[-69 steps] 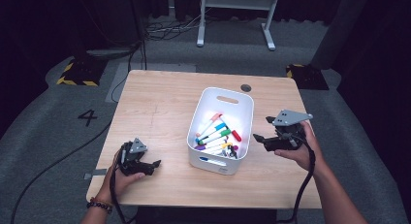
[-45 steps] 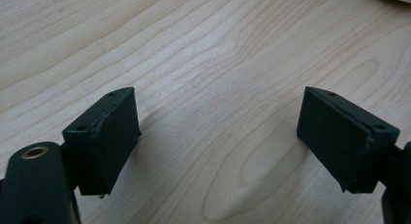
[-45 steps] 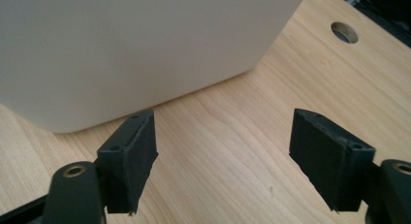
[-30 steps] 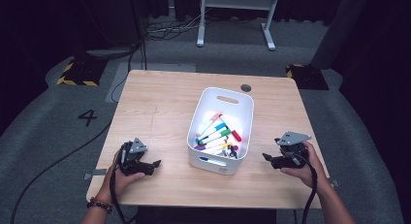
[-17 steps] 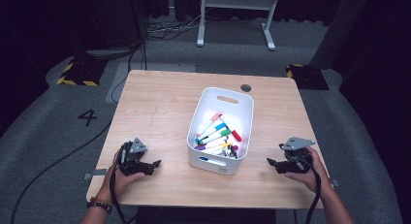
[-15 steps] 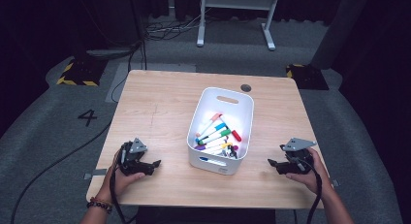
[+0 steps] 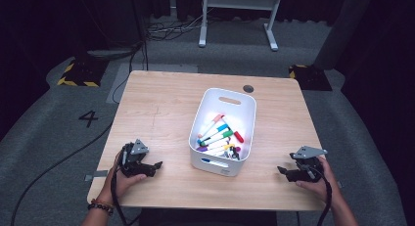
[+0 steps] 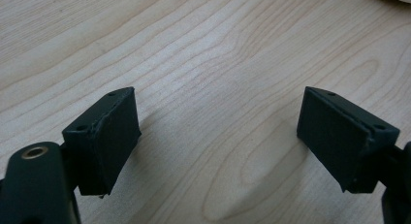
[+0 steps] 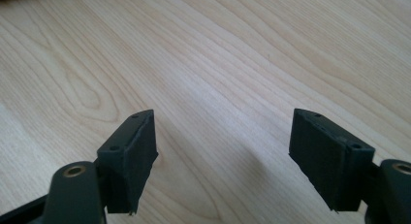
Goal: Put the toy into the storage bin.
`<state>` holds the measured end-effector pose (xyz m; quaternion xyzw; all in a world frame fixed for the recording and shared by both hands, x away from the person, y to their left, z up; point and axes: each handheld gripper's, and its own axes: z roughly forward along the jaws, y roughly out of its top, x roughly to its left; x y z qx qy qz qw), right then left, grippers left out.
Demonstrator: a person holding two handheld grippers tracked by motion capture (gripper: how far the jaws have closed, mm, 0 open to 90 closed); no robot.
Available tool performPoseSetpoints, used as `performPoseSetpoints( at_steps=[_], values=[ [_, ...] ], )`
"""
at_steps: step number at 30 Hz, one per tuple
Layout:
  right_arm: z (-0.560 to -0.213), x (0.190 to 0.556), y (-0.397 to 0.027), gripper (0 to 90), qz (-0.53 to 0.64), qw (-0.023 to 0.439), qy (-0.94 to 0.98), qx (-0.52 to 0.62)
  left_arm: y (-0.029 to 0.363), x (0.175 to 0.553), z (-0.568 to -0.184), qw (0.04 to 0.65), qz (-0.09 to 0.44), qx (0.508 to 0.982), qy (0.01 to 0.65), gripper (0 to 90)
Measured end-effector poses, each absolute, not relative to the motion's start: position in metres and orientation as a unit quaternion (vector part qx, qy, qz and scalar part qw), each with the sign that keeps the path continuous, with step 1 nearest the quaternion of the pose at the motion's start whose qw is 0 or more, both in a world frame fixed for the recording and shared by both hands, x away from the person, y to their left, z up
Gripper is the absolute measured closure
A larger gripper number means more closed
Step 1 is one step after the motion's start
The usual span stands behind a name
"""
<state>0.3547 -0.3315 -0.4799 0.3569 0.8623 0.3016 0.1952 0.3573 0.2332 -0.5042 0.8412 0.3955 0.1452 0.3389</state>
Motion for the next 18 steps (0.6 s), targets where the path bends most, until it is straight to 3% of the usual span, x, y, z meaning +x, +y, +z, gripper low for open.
performPoseSetpoints(
  at_steps=[18],
  values=[
    [-0.501, 0.341, -0.369, 21.8, 0.353, 0.175, 0.828, 0.398, 0.233, 0.358, -0.504, 0.336, 0.146, 0.842, 0.396, 15.1]
  ],
)
